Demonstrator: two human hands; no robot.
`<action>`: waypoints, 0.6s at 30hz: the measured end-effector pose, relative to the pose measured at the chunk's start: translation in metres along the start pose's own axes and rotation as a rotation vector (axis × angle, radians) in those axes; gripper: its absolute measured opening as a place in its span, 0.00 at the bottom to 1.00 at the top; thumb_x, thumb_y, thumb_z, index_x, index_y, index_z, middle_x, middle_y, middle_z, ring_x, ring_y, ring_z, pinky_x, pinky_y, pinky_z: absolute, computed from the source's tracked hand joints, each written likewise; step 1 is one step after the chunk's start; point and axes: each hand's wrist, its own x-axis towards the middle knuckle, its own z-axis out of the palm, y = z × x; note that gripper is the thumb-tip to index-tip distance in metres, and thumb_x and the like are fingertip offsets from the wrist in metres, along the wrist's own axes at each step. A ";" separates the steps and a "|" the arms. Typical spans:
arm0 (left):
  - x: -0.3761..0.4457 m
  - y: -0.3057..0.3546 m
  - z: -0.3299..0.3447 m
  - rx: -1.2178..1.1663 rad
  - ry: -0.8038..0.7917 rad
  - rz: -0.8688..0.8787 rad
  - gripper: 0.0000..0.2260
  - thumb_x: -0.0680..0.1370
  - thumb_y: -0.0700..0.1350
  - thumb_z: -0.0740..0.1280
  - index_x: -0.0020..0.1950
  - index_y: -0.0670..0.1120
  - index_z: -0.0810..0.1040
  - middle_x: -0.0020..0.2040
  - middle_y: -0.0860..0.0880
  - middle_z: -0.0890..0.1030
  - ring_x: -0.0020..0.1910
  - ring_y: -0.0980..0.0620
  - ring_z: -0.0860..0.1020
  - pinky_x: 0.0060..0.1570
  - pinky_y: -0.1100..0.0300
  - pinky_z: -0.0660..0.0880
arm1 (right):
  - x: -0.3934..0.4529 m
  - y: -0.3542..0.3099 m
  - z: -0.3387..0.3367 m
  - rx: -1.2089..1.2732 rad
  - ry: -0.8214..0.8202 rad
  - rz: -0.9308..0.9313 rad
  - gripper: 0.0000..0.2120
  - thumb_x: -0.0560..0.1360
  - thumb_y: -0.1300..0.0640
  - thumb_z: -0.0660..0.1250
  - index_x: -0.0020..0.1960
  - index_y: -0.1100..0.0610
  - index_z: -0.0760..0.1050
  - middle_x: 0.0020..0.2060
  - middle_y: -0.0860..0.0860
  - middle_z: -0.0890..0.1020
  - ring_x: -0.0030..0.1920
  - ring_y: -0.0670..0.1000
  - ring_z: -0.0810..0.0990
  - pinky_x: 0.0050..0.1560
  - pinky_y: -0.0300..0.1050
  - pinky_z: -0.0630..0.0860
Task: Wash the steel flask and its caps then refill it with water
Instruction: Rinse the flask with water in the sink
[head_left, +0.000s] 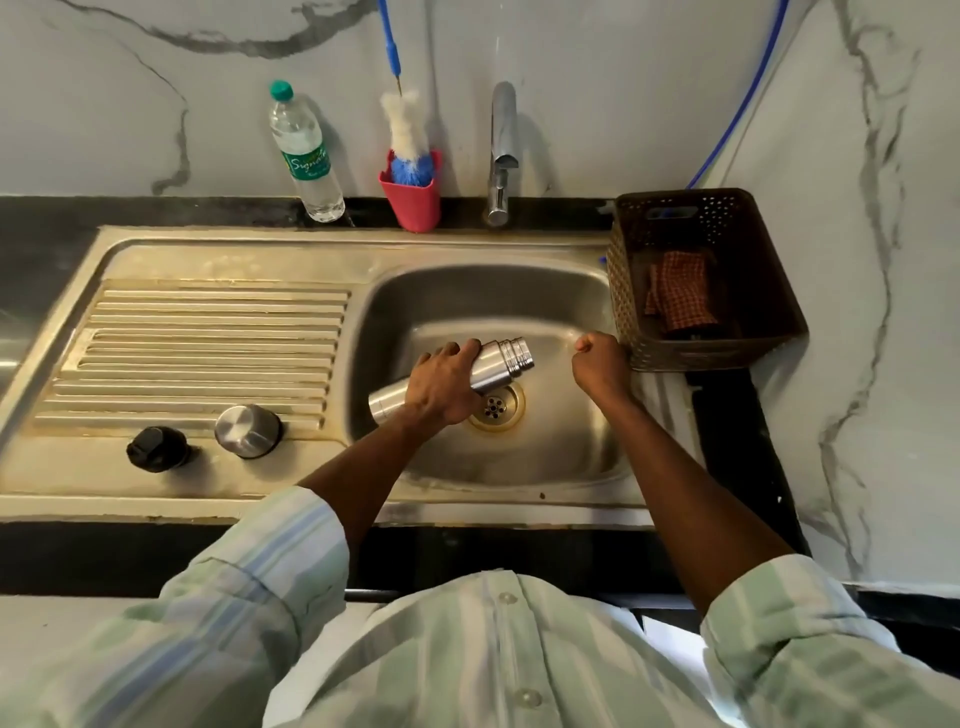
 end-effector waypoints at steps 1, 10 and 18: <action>0.002 -0.001 0.003 0.015 -0.016 -0.001 0.29 0.67 0.53 0.74 0.64 0.51 0.69 0.56 0.46 0.78 0.53 0.44 0.77 0.57 0.51 0.69 | 0.002 0.003 0.001 -0.030 -0.012 0.025 0.12 0.73 0.68 0.59 0.51 0.63 0.79 0.52 0.60 0.83 0.55 0.61 0.79 0.49 0.44 0.72; 0.020 -0.003 0.024 0.078 -0.123 -0.022 0.31 0.67 0.55 0.75 0.67 0.52 0.69 0.58 0.46 0.78 0.54 0.43 0.77 0.59 0.51 0.68 | 0.001 0.024 0.013 -0.135 -0.134 0.110 0.14 0.76 0.68 0.58 0.56 0.64 0.80 0.58 0.61 0.80 0.59 0.62 0.77 0.55 0.47 0.74; 0.027 -0.011 0.022 0.086 -0.181 -0.045 0.33 0.67 0.56 0.75 0.69 0.52 0.68 0.58 0.45 0.78 0.54 0.42 0.78 0.59 0.50 0.70 | -0.003 0.033 0.025 -0.122 -0.150 0.146 0.17 0.75 0.66 0.60 0.59 0.57 0.79 0.60 0.59 0.79 0.61 0.61 0.77 0.56 0.45 0.74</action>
